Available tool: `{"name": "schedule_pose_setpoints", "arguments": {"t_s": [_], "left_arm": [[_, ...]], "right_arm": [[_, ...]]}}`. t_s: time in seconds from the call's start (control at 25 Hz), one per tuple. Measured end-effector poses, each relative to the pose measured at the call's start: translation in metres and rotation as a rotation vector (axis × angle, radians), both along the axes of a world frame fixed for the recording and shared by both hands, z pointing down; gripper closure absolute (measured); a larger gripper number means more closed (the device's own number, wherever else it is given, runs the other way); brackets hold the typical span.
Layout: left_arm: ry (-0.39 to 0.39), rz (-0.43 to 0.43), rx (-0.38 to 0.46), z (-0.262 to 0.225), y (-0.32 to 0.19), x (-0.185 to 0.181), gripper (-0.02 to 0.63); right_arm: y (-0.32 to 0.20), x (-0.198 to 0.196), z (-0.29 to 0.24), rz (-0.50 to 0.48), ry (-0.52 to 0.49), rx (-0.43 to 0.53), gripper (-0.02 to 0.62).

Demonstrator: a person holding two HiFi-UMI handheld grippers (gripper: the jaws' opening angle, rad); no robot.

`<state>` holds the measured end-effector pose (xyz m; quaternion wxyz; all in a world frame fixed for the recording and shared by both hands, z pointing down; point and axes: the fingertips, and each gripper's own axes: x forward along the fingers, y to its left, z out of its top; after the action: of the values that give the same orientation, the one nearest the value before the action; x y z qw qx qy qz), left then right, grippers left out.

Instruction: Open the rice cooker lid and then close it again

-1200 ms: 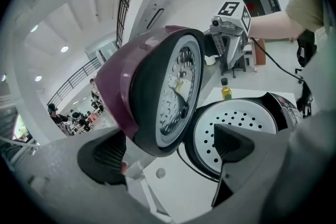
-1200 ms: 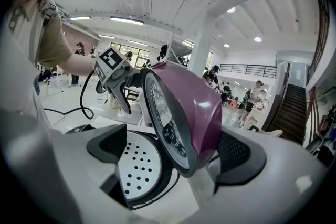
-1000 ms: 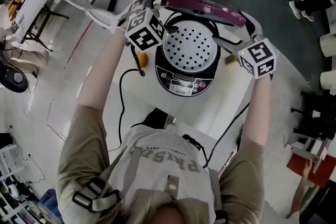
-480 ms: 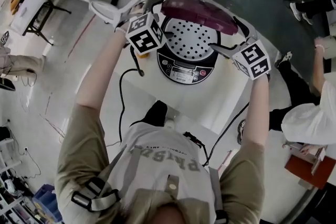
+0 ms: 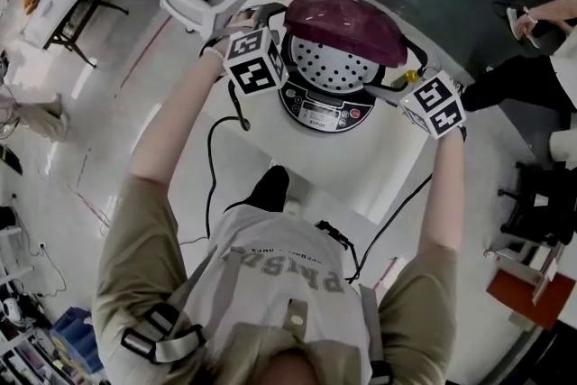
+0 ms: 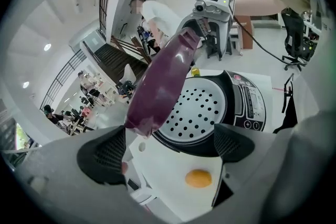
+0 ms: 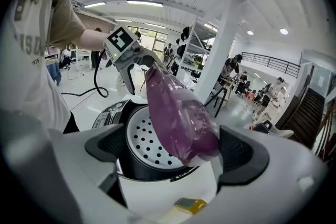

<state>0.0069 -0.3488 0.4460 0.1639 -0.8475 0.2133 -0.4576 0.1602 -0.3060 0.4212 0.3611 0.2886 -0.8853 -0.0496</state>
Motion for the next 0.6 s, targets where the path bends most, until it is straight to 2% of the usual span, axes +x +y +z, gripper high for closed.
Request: {"name": "schedule_pose_setpoints", "arguments": {"t_s": [0.24,0.6], "left_arm": [[-0.042,0.015,-0.013,0.011,0.013,-0.004,0.063],[-0.149,0.056,-0.047,0.030,0.028,-0.012,0.057]], "right_arm": [[0.012,-0.002,0.010,-0.035,0.030,-0.036,0.055],[0.030,-0.002,0.024,-0.100,0.083,-0.106,0.048]]}}
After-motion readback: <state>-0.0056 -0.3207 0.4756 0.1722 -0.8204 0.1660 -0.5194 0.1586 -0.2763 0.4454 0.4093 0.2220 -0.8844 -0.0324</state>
